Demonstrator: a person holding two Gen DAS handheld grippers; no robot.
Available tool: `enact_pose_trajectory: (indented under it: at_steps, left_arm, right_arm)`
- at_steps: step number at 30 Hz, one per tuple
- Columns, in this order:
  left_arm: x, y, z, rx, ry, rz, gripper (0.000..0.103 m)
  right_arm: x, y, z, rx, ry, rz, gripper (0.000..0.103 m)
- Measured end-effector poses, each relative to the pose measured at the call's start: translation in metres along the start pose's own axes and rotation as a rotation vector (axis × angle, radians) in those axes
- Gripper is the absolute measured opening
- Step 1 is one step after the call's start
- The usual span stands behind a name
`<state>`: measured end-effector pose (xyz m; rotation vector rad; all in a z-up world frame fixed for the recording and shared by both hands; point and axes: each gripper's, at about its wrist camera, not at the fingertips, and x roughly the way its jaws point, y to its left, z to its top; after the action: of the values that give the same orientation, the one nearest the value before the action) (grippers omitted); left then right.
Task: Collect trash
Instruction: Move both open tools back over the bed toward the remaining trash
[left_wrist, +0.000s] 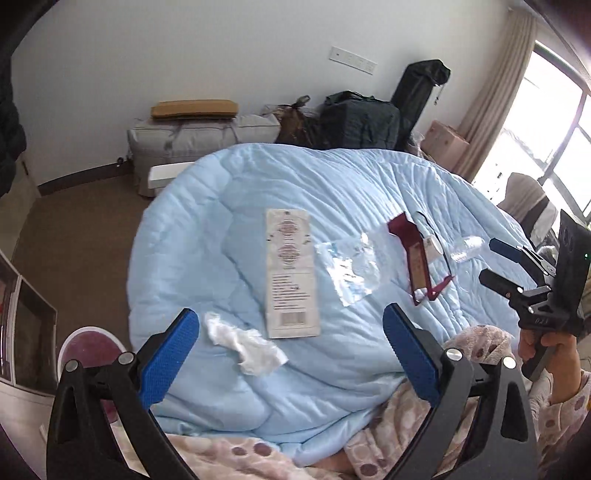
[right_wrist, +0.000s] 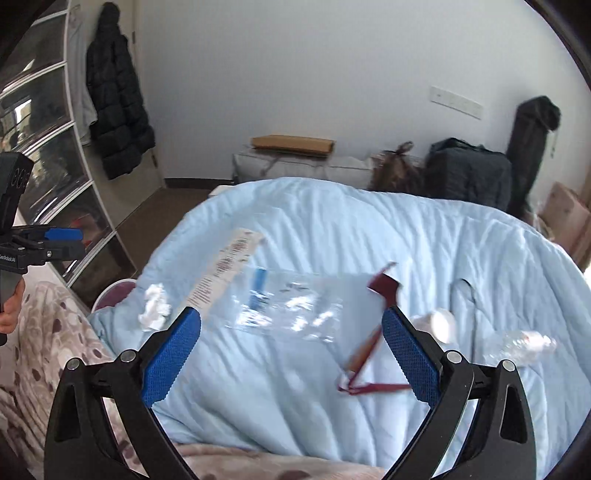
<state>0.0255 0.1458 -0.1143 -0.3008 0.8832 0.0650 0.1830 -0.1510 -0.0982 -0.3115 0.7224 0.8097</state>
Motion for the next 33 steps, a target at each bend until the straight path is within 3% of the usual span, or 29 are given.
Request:
enact_pose_trajectory:
  at_steps: [10,17,19,22,27,33]
  left_arm:
    - [0.065,-0.137,0.009,0.231,0.083,-0.055,0.098]
    - [0.112,-0.19,0.023,0.278,0.129,-0.1,0.098]
    - [0.124,-0.203,0.025,0.285,0.144,-0.105,0.098]
    - [0.14,-0.211,0.025,0.289,0.171,-0.089,0.098]
    - [0.154,-0.204,0.023,0.27,0.21,-0.057,0.098]
    - [0.165,-0.175,0.021,0.172,0.241,-0.016,0.098]
  right_arm:
    - [-0.044,-0.178,-0.081,0.308,0.015,-0.175,0.096]
    - [-0.023,-0.257,-0.125,0.442,0.083,-0.159,0.094]
    - [-0.011,-0.267,-0.131,0.443,0.108,-0.15,0.086]
    - [0.011,-0.281,-0.14,0.463,0.149,-0.123,0.076]
    - [0.046,-0.3,-0.15,0.52,0.179,-0.107,0.072]
    - [0.081,-0.316,-0.16,0.58,0.213,-0.086,0.063]
